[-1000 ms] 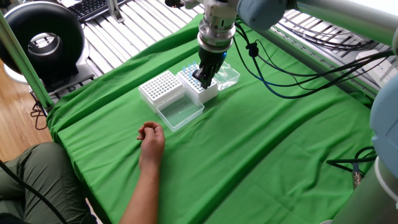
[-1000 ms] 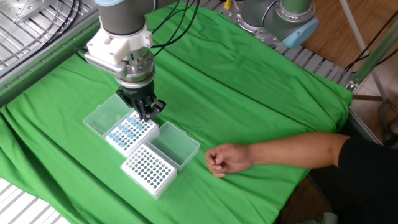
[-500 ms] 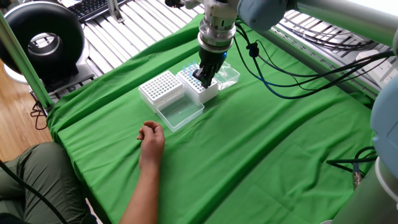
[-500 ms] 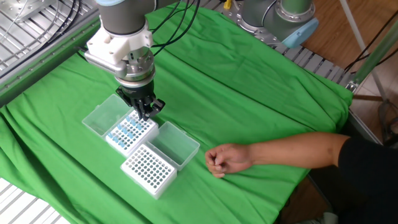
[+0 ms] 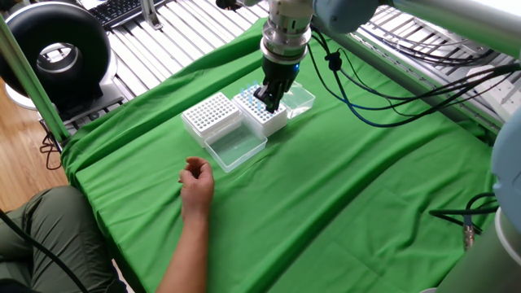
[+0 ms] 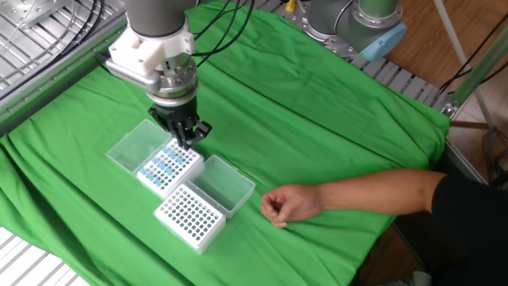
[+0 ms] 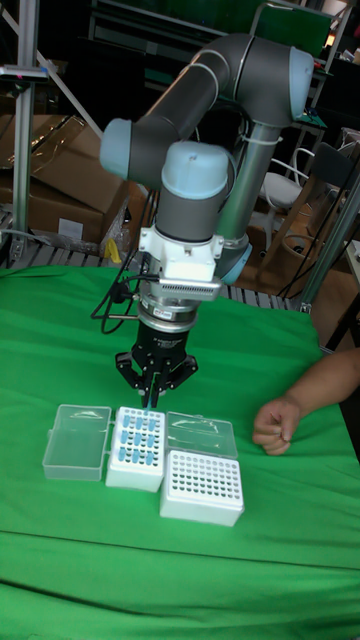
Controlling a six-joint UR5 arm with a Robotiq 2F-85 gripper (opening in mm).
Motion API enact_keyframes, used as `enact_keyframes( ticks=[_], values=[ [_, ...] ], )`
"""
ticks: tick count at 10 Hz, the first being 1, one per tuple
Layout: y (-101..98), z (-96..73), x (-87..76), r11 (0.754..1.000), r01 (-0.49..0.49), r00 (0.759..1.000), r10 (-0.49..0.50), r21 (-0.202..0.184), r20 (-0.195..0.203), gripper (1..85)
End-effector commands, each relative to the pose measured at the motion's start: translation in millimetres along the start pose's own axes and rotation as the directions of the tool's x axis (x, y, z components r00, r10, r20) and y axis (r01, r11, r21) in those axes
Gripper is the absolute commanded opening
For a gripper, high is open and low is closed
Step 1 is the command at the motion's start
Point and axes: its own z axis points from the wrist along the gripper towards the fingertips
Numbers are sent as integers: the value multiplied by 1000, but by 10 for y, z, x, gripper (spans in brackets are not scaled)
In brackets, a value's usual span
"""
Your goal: Insert a medium pipette tip into the holder for medium pipette tips
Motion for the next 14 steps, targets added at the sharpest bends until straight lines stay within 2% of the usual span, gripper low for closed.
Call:
enact_keyframes(
  ticks=[1, 7, 9, 11, 12, 14],
  values=[
    [40, -232, 9, 1000, -1, 1000, 1, -13, -11, 10],
    [176, -636, -33, 999, -15, 1000, 15, 33, -24, 10],
    [406, -743, -51, 998, -57, 998, 58, 15, -31, 10],
    [776, -821, -86, 992, -129, 991, 129, -2, -36, 10],
    [759, -822, -68, 987, -160, 986, 160, 7, -42, 10],
    [700, -821, -103, 980, -198, 980, 199, 28, -24, 10]
  ],
)
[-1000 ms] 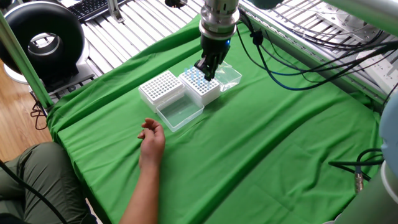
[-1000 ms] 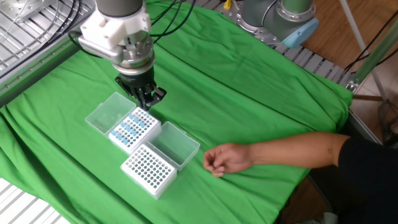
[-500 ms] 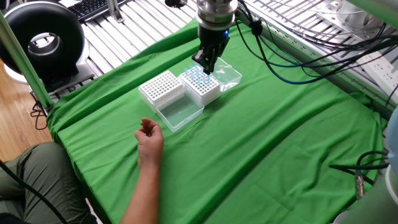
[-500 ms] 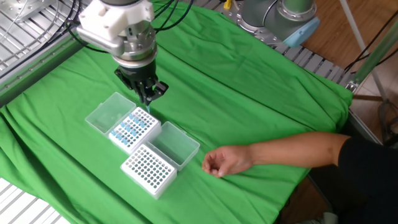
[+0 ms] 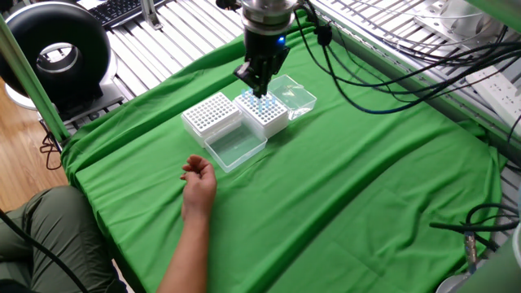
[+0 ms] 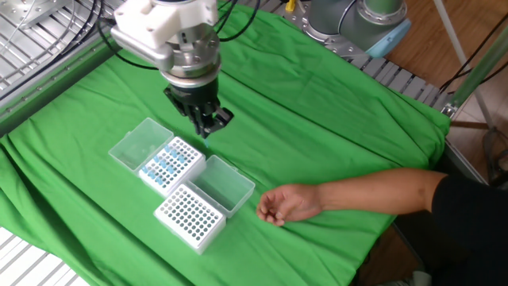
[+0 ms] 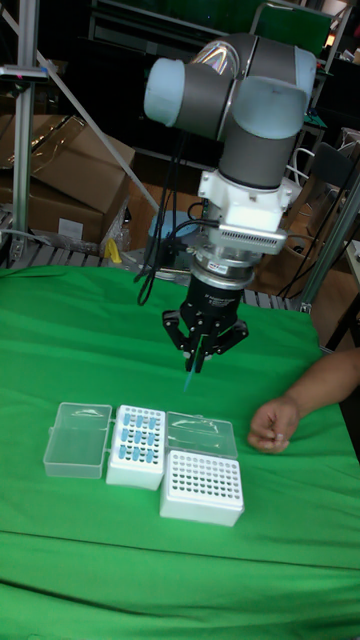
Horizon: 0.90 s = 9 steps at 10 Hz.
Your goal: Insert a medium pipette tip into the holder for medium pipette tips
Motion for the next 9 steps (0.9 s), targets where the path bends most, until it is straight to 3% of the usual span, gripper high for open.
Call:
enact_keyframes(
  ticks=[1, 3, 4, 6, 9],
  values=[
    [86, -63, -69, 997, -81, 996, 81, 6, 28, 10],
    [25, -65, -106, 998, -57, 998, 56, 29, 43, 10],
    [44, -66, -142, 1000, -19, 998, 18, 23, 56, 10],
    [70, -68, -175, 993, 114, 991, -115, 22, 66, 10],
    [306, -71, 105, 979, 184, 982, -187, -83, -25, 10]
  ],
)
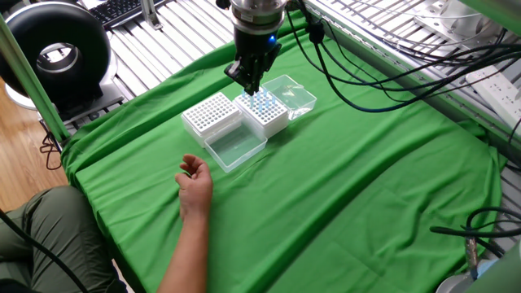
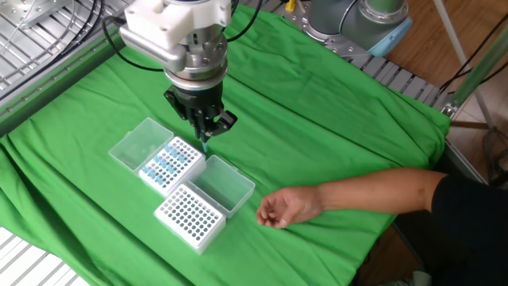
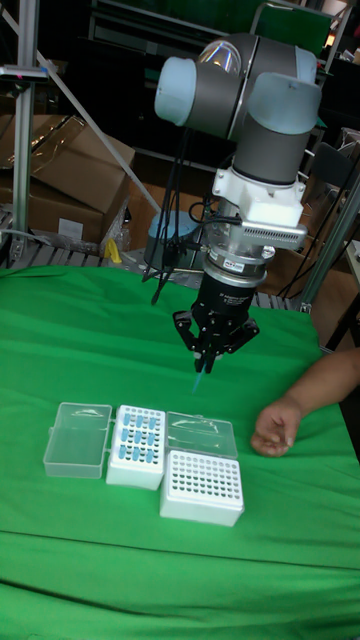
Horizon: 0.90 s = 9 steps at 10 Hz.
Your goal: Insert a medium pipette tip into the holder for medium pipette tips
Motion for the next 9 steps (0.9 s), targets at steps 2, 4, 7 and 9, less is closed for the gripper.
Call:
enact_keyframes(
  ticks=[2, 4, 7, 9],
  values=[
    [175, -25, 139, 997, 23, 998, -27, -69, -52, 10],
    [141, -20, 56, 998, 39, 999, -40, -56, -19, 10],
    [147, 22, -209, 998, 54, 999, -54, -34, 3, 10],
    [146, 92, -532, 997, 63, 998, -62, -36, 28, 10]
  ],
)
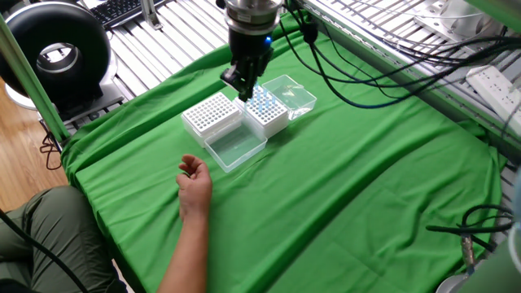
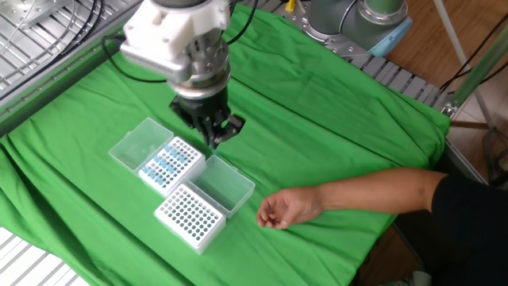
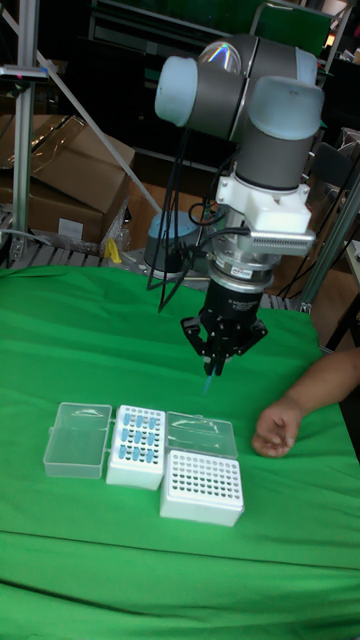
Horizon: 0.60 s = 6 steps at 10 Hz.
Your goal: Insert a medium pipette tip into the holder for medium pipette tips
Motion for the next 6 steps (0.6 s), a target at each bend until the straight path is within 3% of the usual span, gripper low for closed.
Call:
enact_keyframes(
  ticks=[1, 2, 3, 4, 6],
  values=[
    [33, 111, -444, 1000, 7, 999, -6, -21, 45, 10],
    [21, 141, -547, 1000, 7, 999, -7, -12, 49, 10],
    [-134, 179, -626, 999, 43, 997, -44, 33, 57, 10],
    [-206, 210, -657, 997, 70, 995, -72, 30, 71, 10],
    [-349, 257, -708, 993, 101, 991, -106, 65, 82, 10]
  ],
)
